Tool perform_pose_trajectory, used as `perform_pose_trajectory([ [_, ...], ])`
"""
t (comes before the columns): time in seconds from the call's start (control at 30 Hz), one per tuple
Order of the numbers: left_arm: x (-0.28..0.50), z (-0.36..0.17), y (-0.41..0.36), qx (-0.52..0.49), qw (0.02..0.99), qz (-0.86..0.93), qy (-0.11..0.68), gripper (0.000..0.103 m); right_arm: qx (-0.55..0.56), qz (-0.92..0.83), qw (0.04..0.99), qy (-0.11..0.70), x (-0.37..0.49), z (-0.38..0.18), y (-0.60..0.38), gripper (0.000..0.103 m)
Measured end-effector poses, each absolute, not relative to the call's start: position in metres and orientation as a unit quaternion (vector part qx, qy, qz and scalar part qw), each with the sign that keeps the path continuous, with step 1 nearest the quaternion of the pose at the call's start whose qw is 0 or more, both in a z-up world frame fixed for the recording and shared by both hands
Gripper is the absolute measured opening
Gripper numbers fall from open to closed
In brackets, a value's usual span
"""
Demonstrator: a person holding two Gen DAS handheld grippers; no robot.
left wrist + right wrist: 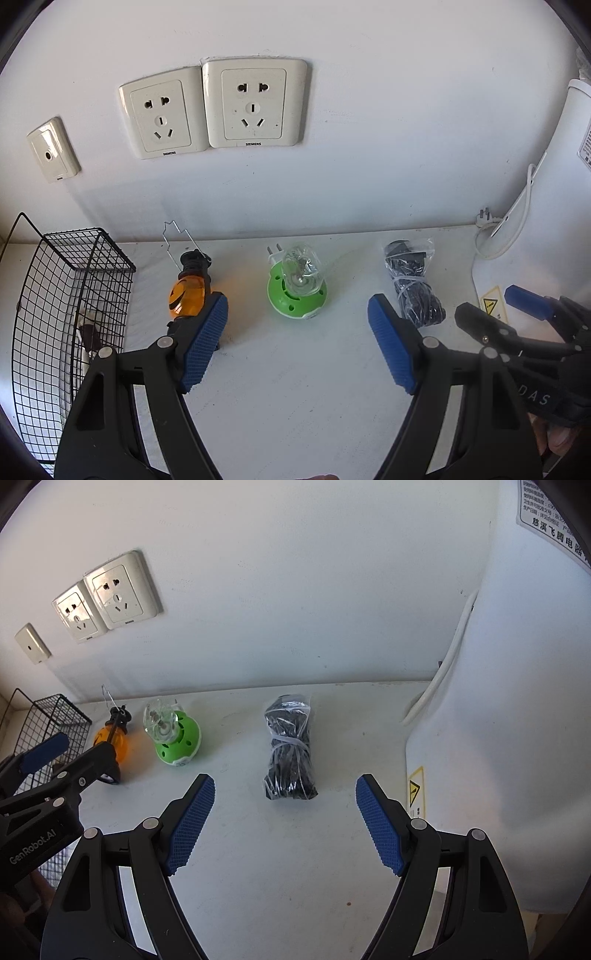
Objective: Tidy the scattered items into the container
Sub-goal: 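Withdraw both grippers from the basket toward the green lamp and bagged cable, then close the left gripper on the green lamp while the right gripper grasps the bagged cable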
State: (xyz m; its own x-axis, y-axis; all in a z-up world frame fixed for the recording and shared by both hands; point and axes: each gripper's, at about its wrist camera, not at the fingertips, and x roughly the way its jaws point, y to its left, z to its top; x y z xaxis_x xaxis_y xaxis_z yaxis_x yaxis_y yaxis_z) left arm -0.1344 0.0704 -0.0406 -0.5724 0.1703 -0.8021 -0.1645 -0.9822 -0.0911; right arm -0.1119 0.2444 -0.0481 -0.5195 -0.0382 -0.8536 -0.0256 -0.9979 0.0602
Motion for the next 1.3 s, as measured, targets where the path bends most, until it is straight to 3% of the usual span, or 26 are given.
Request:
perform_pose_trajectory([
  [1.3, -0.197, -0.109, 0.09, -0.463, 0.092, 0.881, -0.013, 0.074, 0.51, -0.86, 0.001, -0.019, -0.15, -0.147, 0.241, 0.076],
])
